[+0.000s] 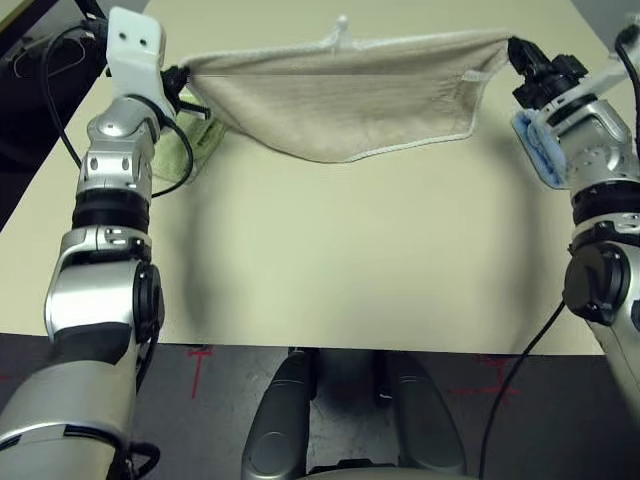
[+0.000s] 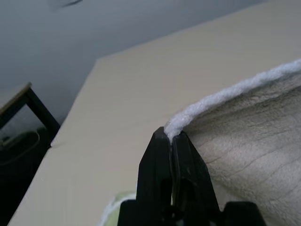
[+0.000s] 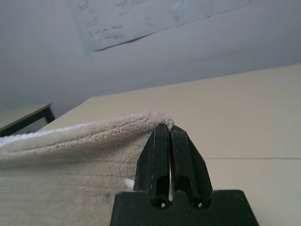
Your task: Fold the towel and set it aside.
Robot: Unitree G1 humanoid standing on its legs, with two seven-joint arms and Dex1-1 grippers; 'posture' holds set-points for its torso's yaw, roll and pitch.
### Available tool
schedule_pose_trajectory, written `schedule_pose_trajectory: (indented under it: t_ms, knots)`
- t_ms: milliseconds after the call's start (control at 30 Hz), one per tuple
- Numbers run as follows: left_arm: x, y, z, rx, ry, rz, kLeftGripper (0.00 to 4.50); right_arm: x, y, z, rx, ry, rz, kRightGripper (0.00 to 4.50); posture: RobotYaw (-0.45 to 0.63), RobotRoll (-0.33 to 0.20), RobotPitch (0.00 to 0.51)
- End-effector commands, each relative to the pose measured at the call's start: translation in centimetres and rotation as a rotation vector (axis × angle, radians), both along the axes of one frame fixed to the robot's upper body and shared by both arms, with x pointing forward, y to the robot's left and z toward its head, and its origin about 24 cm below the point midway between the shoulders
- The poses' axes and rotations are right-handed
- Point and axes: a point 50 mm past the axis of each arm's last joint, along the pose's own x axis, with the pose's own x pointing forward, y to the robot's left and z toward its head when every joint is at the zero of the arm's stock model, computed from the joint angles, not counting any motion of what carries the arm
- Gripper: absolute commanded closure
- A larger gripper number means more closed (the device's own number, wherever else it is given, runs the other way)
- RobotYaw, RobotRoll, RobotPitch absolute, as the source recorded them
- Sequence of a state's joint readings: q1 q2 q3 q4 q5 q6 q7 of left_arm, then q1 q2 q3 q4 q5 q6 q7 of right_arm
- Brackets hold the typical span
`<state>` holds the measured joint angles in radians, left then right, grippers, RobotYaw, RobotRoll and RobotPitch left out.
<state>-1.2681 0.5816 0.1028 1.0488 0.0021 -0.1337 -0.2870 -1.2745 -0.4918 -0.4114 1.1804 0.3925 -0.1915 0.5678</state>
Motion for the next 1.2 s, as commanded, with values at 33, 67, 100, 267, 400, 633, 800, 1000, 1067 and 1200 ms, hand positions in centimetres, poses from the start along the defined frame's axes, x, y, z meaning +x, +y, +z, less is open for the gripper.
schedule_pose_trajectory:
  t_ms: [33,67,100,267,400,633,800,1000,1067,1200]
  knots:
    - [-0.3,0.1,1.8,0.001,-0.106,0.018,4.49,-1.0,-2.7,2.1,0.114,-0.098,-0.152,4.50,0.00,0.000,0.303]
    - [-0.4,-0.1,2.4,-0.005,-0.136,0.006,4.49,-1.2,-3.2,2.6,0.133,-0.116,-0.175,4.50,0.00,0.000,0.303]
    - [-0.5,-0.3,3.0,-0.016,-0.173,-0.017,4.49,-1.4,-3.6,3.0,0.144,-0.130,-0.190,4.50,0.00,0.000,0.302]
    - [-1.3,-0.7,4.6,-0.069,-0.307,-0.102,4.49,-2.0,-4.7,3.4,0.157,-0.155,-0.199,4.50,0.00,0.000,0.304]
    - [-1.2,-0.5,3.2,-0.040,-0.230,-0.146,4.49,-1.7,-4.5,2.0,0.104,-0.102,-0.116,4.50,0.00,0.000,0.308]
    - [-2.0,0.7,-3.9,0.119,0.223,-0.339,4.49,-1.9,-4.0,-2.9,-0.157,0.115,0.134,4.50,0.00,0.000,0.315]
    - [-4.9,1.6,-5.4,0.205,0.467,-0.463,4.49,-2.9,-4.5,-4.0,-0.270,0.217,0.314,4.50,0.00,0.000,0.314]
    - [-7.4,2.2,-5.3,0.276,0.614,-0.545,4.49,-4.2,-5.3,-4.7,-0.529,0.319,0.407,4.50,0.00,0.000,0.310]
    - [-7.9,2.3,-5.1,0.289,0.647,-0.571,4.49,-4.5,-5.4,-4.8,-0.597,0.341,0.434,4.50,0.00,0.000,0.310]
    - [-9.4,2.1,-3.9,0.316,0.737,-0.687,4.49,-5.1,-6.1,-4.3,-0.652,0.357,0.468,4.50,0.01,0.000,0.309]
